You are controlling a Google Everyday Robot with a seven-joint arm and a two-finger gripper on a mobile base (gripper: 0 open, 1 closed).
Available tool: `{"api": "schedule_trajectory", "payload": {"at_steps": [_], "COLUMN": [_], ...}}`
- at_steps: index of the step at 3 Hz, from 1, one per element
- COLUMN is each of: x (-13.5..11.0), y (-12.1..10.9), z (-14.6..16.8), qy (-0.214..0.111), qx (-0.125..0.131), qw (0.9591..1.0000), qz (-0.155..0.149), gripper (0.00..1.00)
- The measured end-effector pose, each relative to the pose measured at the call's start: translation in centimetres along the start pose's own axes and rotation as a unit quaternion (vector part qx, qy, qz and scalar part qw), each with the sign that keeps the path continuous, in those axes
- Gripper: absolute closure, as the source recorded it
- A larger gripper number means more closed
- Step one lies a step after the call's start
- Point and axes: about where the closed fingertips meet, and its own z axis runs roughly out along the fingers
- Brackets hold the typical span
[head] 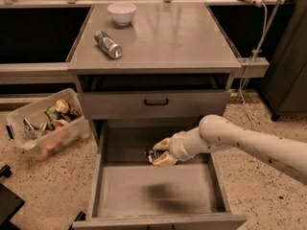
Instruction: Pick rxbar chocolate from middle drawer and place on counter
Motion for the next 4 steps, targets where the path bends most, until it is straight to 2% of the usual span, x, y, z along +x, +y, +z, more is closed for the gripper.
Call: {"api": "schedule_trajectory", "payload": {"at_steps": [1, 2, 4], "x": [-0.7, -5.1, -17.3], "y": [-0.2, -2.1, -4.6], "z": [-0.3, -4.4, -14.5], "qy": [0.003, -0.015, -0.03], "qx": [-0.004, 0.008, 0.009], "qw": [1.0, 0.9993, 0.9946], "qz": [-0.004, -0.034, -0.099], "gripper": [1.0, 1.0, 1.0]}}
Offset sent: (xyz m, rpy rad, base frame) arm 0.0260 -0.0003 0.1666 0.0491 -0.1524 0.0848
